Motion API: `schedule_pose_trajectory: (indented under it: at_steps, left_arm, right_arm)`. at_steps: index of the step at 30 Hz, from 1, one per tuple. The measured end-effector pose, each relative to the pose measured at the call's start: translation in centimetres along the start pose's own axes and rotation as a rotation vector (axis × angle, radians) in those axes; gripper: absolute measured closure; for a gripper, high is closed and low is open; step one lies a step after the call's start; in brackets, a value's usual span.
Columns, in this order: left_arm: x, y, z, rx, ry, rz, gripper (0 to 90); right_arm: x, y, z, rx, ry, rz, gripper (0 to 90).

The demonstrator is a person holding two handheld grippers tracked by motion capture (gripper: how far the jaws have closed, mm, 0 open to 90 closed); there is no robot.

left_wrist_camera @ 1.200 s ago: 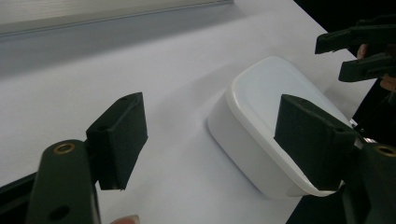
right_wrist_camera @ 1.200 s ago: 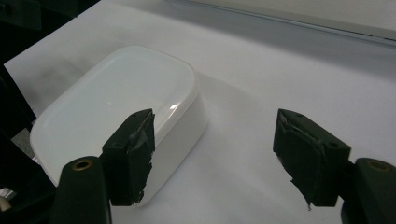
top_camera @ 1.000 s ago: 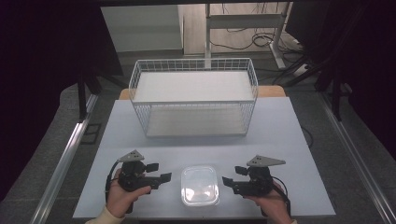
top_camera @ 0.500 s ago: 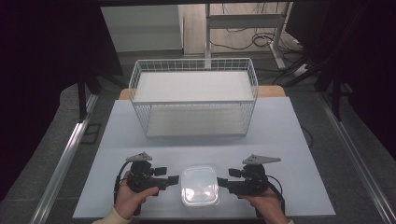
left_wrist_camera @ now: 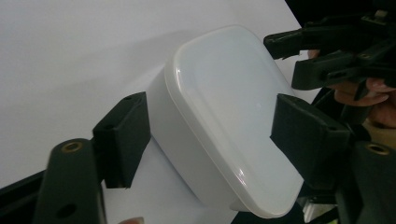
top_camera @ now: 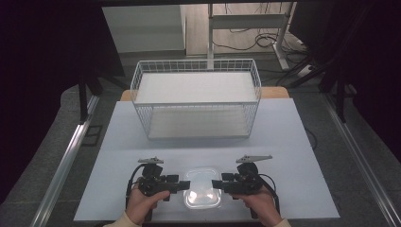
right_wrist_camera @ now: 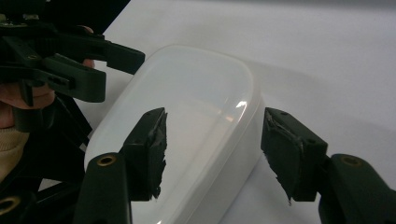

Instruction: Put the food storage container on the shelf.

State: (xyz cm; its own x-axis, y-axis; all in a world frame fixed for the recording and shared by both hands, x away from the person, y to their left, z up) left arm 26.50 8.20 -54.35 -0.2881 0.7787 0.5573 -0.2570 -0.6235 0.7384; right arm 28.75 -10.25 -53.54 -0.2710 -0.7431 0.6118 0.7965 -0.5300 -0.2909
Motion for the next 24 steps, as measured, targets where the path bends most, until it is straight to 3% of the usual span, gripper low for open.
schedule_pose_trajectory:
  at_steps: [9,12,13,20,24]
  left_arm:
    - [-0.7,-0.4,-0.6,0.055,-0.042,-0.027,33.8]
    - [-0.9,-0.3,-1.0,0.068,-0.066,-0.047,39.1]
    - [-1.0,-0.3,-1.1,0.066,-0.070,-0.033,41.3]
    - [-0.5,-0.2,-1.0,0.068,-0.042,-0.028,54.8]
    - [0.0,0.0,-0.9,0.066,-0.026,-0.041,60.3]
  right_arm:
    - [-0.2,-0.3,-0.7,-0.020,-0.015,0.005,43.9]
    - [-0.2,-0.4,-0.8,-0.027,-0.013,0.015,52.2]
    - [-0.2,-0.4,-0.9,-0.037,-0.013,0.023,53.7]
    - [0.3,-0.3,-1.1,-0.133,0.022,0.055,63.4]
    - [0.7,-0.4,-1.1,-0.155,0.038,0.062,66.9]
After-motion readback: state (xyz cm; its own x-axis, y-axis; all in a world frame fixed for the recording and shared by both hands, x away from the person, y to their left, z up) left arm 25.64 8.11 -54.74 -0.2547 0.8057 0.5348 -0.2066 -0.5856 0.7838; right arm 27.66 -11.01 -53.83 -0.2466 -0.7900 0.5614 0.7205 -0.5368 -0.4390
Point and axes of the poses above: each handheld gripper's, and its own axes: x roughly backward along the jaws, z roughly out of its top, y roughly to its right, the point moved 8 cm from there along -x, roughly forward along the jaws, and after that the axes turned 15 degrees about x, right-handed, at the moved point
